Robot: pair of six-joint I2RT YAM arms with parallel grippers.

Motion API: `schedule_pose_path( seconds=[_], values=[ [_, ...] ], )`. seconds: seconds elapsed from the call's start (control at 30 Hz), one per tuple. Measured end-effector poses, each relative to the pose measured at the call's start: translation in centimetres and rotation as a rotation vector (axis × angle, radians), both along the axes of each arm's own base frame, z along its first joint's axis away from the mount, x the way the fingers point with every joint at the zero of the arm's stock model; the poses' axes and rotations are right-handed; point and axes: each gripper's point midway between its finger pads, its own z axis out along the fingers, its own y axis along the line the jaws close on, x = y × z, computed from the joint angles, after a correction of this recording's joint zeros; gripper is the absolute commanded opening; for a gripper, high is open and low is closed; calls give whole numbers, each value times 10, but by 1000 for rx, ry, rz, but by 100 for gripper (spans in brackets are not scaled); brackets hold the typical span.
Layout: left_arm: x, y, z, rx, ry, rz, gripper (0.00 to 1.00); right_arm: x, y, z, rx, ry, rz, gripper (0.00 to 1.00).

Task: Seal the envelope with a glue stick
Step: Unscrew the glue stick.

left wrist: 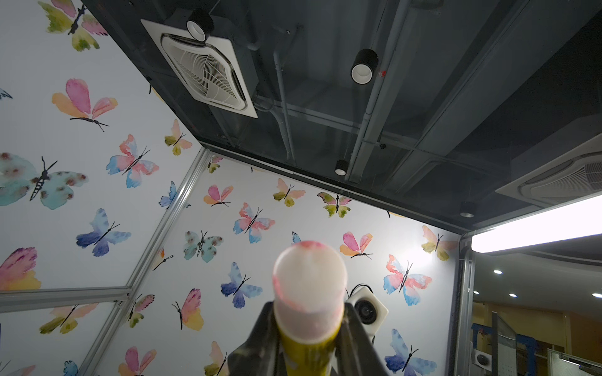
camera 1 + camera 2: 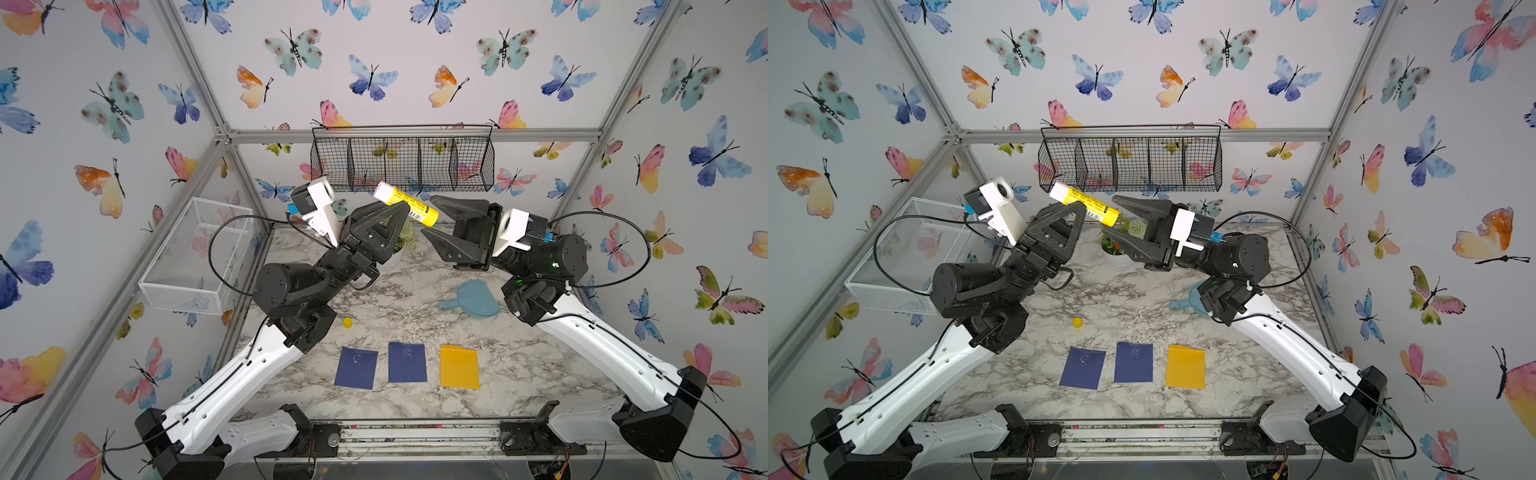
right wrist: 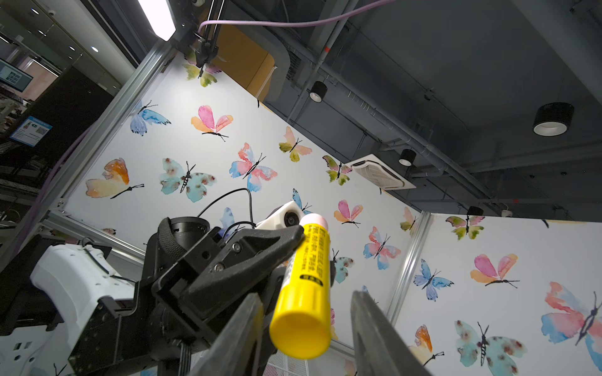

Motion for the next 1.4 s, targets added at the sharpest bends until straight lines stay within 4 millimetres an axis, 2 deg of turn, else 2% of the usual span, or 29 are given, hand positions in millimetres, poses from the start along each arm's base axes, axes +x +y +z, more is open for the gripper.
schedule_pose_path(
  seconds=[0.13,0.2,0.27,0.33,0.43,0.6,0.8,0.97,1.2,1.4],
  values=[
    [3,-1,-2,6,7,13,0,0,0,1,-2,9,10,36],
    [3,0,-1,5,5,16,0,0,0,1,-3,14,13,36],
    [3,0,-1,5,4,18,0,0,0,1,-2,17,14,42],
    [2,1,0,3,2,19,0,0,0,1,-1,22,15,42],
    [0,3,1,-1,-3,22,0,0,0,1,-1,24,16,34],
    [0,4,2,-5,-5,24,0,1,0,1,-2,30,16,33],
    [0,5,2,-6,-10,29,0,2,0,1,-1,56,27,17],
    [-3,4,2,9,-49,44,0,3,0,0,-5,150,90,12],
    [-22,-2,3,72,-218,56,0,-11,-5,-2,-28,367,337,7],
    [-58,-12,5,160,-501,33,0,-33,-17,-7,-65,530,586,9]
  ],
)
